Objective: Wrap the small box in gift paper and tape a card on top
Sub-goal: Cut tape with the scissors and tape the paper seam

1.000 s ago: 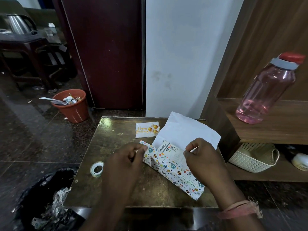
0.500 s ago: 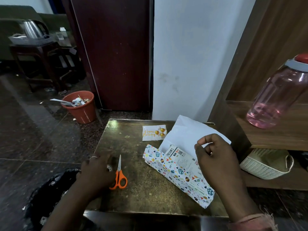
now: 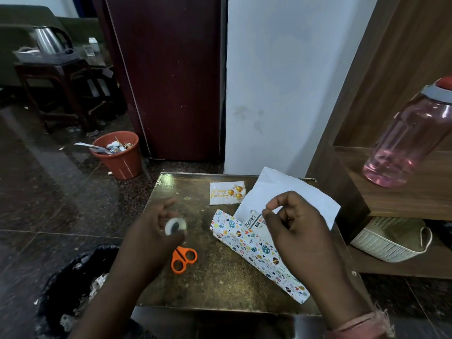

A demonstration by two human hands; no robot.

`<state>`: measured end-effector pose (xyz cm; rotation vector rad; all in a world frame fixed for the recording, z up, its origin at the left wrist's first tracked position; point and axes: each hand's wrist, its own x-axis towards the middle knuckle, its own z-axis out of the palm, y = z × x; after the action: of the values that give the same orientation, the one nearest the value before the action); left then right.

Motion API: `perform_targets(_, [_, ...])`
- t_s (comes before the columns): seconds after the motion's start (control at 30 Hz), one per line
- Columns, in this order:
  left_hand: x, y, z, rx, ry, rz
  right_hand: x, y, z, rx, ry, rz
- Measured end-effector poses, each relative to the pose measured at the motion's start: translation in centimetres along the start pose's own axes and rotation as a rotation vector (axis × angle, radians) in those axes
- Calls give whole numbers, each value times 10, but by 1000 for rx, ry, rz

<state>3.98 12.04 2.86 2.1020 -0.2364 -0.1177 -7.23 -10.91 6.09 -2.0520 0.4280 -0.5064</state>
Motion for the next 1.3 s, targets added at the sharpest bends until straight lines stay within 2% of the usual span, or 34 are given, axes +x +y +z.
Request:
perform_targets(0.1, [-9, 16, 17, -385, -201, 5, -3, -5, 13, 64, -118, -5])
perform_targets(0.23, [-13, 22, 33, -586, -312, 17, -7, -7, 21, 88, -263, 8])
perform_targets(0.5, [-12, 20, 38, -633, -322, 41, -7, -5, 22, 228, -433, 114])
perform_targets(0.63, [-11, 18, 41, -636, -274, 26, -7, -7, 26, 224, -386, 94])
perform_targets(0.77, [-12, 19, 41, -721, -319, -7, -6, -6, 25, 250, -323, 87])
perform_targets(1.13, [-13, 20, 44, -763, -415, -66, -1, -3, 19, 413, -413, 153])
perform_targets(1.3, [-13, 23, 44, -746, -394, -72, -1, -2, 21, 337, -334, 146])
